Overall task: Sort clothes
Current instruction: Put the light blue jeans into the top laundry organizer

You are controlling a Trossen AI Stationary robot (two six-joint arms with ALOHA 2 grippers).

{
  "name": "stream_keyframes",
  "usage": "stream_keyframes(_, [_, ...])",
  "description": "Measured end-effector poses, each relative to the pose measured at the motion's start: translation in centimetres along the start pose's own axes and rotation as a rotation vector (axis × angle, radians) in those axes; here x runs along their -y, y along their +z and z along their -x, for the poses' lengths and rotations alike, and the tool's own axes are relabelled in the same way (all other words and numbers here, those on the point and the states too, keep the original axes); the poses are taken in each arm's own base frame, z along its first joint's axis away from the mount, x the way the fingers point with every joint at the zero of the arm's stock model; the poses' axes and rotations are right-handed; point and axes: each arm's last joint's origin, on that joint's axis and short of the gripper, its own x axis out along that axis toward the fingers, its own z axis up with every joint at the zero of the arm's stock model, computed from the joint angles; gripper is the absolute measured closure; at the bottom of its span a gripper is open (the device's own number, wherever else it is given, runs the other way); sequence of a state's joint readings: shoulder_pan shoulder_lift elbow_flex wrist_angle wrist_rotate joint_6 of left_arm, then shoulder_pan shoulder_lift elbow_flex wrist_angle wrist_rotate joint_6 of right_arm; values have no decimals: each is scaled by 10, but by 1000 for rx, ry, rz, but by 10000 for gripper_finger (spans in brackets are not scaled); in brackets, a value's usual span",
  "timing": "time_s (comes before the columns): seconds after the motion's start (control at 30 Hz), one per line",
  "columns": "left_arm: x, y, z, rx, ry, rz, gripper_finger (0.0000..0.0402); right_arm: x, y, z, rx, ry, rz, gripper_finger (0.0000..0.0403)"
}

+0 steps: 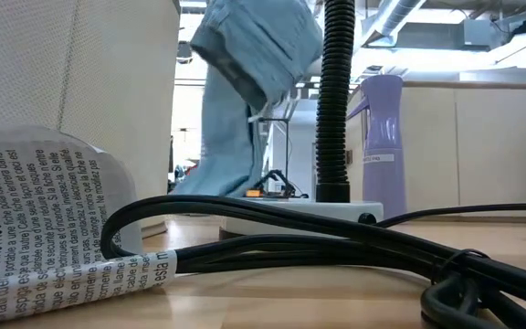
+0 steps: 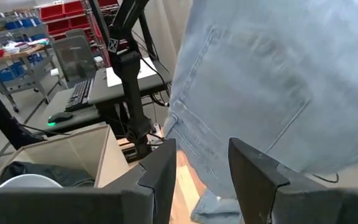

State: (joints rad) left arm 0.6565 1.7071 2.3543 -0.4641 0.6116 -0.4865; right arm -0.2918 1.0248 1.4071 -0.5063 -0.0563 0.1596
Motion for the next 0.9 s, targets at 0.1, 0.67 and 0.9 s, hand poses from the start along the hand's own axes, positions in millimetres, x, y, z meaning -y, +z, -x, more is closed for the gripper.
stream_keyframes(0.1, [4,2,-7,50,-45,-18,401,-3,2,0,19,19,6,241])
stream_keyframes(0.67, [-21,-43,-98,222,-142,31,401,-13,27,32,281,88,26,241])
stream_keyframes(0.9, [-36,-68,-129,267,-158,86,401,-13,28,39,298,91,26,241])
